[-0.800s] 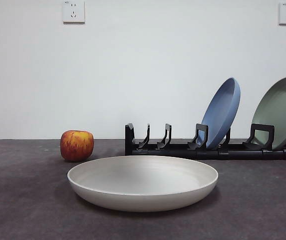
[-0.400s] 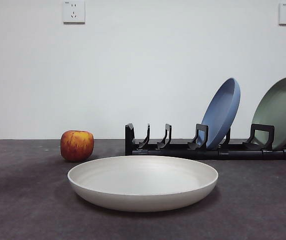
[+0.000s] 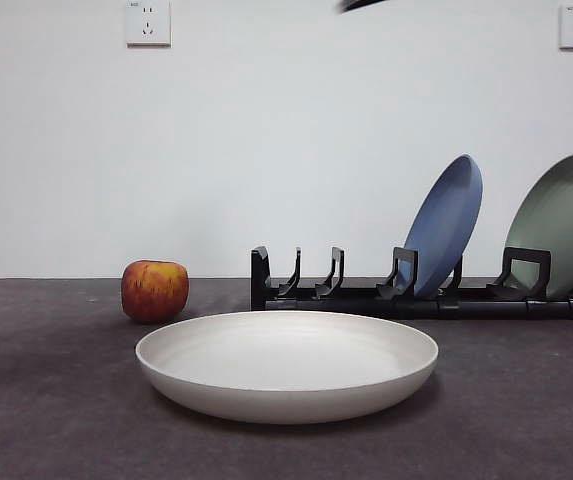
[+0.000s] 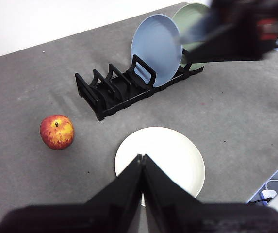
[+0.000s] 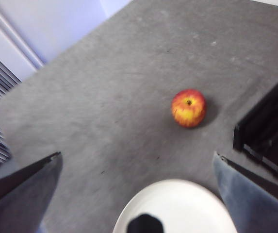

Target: Take the yellow plate from the plate rack,put the plate on the table,take the apple from the table,put the apple in the plate

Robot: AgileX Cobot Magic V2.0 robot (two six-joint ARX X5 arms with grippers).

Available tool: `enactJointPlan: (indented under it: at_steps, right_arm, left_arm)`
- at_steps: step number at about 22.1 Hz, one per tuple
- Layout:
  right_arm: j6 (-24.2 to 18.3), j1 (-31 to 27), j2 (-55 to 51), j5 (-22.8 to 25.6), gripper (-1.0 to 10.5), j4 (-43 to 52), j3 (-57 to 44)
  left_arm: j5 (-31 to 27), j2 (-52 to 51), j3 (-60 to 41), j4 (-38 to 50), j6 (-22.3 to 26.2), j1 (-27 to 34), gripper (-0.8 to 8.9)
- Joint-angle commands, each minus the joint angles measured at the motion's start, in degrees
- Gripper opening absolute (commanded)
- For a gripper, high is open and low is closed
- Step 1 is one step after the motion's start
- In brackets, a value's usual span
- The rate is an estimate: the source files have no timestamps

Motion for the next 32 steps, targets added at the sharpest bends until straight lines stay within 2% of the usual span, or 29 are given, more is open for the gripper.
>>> enactJointPlan:
  at_steps: [1,3,10,13,19,25,32]
  right_arm:
    - [-2.8,1.6,10.1,2.3,6.6,-1.9,10.2]
    - [-4.1,2.1,16.4,2.9,6.6,-3.4,17.0]
    - [-4.8,2.6,39.6,3.8,6.6,-7.9,41.0]
    - [-4.8,3.0,47.8,4.2,6.6,-8.5,47.3]
    - [-3.6,4.8,57.8,4.9,6.6,-7.0,51.5]
    - [-3.2,6.0,60.8,7.7,6.6,-6.6,51.5]
    - [0.6,6.1,63.3,9.0,6.6,-5.6,51.5]
  left_arm:
    - [-0.3,-0.3,-0.2,0.2,-0.6,0.0,-0.07]
    - [-0.6,-0.6,-0.2,0.1,-0.6,0.0,-0.07]
    - [-3.2,-2.8,-0.2,-3.5,-1.3,0.1,-0.07]
    - [-3.1,-3.7,-0.2,-5.1,-2.3,0.0,-0.07]
    - [-2.9,-3.8,-0.2,-6.7,-2.7,0.0,-0.07]
    - [-1.5,-3.8,-0.2,-8.0,-2.7,0.0,-0.07]
    - [0.4,-4.1,-0.2,-9.9,-2.6,0.0,-0.07]
